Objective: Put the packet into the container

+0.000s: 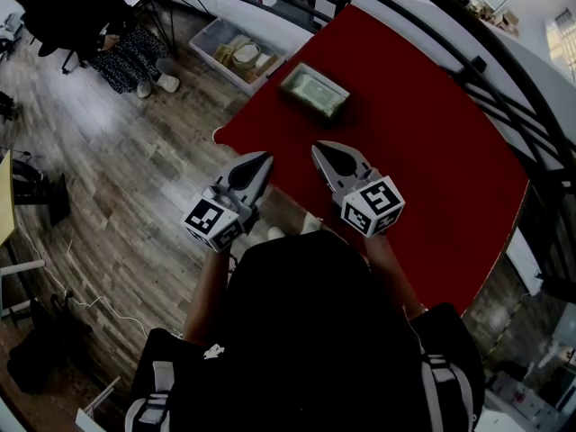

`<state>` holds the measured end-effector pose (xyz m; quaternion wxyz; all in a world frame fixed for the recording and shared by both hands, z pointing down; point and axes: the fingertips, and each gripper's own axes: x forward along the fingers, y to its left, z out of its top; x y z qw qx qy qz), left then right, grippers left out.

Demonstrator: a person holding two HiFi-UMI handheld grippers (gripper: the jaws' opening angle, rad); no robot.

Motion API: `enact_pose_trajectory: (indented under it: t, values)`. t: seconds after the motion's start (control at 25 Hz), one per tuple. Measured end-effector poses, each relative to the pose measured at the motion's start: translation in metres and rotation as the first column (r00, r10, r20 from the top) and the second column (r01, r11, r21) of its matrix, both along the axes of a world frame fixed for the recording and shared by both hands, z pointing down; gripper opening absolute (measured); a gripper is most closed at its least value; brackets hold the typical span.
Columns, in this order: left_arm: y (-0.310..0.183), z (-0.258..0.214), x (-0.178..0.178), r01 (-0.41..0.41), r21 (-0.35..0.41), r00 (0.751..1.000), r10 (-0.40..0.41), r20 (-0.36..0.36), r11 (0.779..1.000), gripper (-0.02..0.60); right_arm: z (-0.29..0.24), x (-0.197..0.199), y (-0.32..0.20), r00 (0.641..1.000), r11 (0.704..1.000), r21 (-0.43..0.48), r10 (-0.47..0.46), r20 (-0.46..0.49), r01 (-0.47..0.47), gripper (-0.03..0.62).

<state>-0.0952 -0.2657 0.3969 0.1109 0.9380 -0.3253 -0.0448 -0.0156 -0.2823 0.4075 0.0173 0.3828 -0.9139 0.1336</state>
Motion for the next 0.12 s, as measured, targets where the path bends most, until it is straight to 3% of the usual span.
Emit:
enact_pose_trajectory:
  t: [0.12]
  values:
    - [0.0024, -0.0044, 0.0057, -0.005, -0.035, 1.0, 0.005, 0.005, 0.999, 0.005, 0.0005, 0.0029, 0.0008, 1.0, 1.0, -0.004, -0.001, 0.0, 0.001, 0.02]
